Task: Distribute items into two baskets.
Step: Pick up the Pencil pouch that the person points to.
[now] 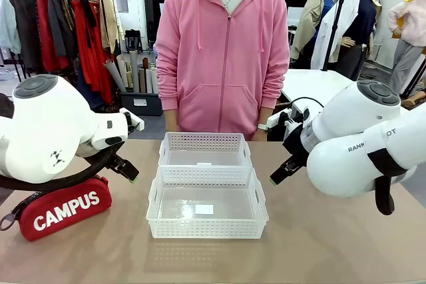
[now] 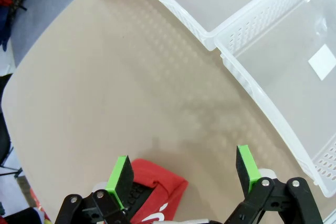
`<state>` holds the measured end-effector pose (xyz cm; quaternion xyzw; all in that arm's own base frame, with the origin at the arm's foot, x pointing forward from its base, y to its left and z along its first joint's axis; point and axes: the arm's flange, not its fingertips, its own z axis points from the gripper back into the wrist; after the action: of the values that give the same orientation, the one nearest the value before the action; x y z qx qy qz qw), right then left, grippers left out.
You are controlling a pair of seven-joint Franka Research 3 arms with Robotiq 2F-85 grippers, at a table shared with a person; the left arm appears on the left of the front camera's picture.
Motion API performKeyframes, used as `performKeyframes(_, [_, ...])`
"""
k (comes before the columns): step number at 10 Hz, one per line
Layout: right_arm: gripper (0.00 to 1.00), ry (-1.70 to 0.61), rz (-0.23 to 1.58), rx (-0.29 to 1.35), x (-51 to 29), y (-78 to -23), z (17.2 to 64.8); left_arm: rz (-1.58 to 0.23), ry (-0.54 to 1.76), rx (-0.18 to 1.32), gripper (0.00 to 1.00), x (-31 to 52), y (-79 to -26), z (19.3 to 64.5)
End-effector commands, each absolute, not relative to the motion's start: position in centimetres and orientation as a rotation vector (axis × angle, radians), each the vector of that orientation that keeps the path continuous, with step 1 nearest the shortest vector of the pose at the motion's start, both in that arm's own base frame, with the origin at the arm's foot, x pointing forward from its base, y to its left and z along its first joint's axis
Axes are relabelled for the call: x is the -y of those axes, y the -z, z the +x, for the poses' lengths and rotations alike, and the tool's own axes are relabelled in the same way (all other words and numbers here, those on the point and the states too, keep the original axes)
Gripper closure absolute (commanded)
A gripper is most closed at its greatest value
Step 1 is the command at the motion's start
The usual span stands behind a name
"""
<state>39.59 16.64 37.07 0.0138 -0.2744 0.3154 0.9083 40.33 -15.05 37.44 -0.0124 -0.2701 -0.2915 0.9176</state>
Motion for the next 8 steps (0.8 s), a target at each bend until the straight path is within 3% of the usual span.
performKeyframes(1, [0.00, -0.626, 0.074, 0.571, -15.9, -38.7, 40.1, -0.031, 0.590, 0.554, 0.00, 13.7, -39.6, 40.4])
performKeyframes(6, [0.00, -0.554, 0.151, 0.544, -12.3, -44.1, 43.7, -0.147, 0.647, 0.490, 0.00, 9.3, -46.3, 43.3])
performKeyframes(8, [0.00, -0.507, 0.185, 0.538, -9.8, -46.2, 45.4, -0.279, 0.650, 0.478, 0.00, 5.5, -49.3, 44.5])
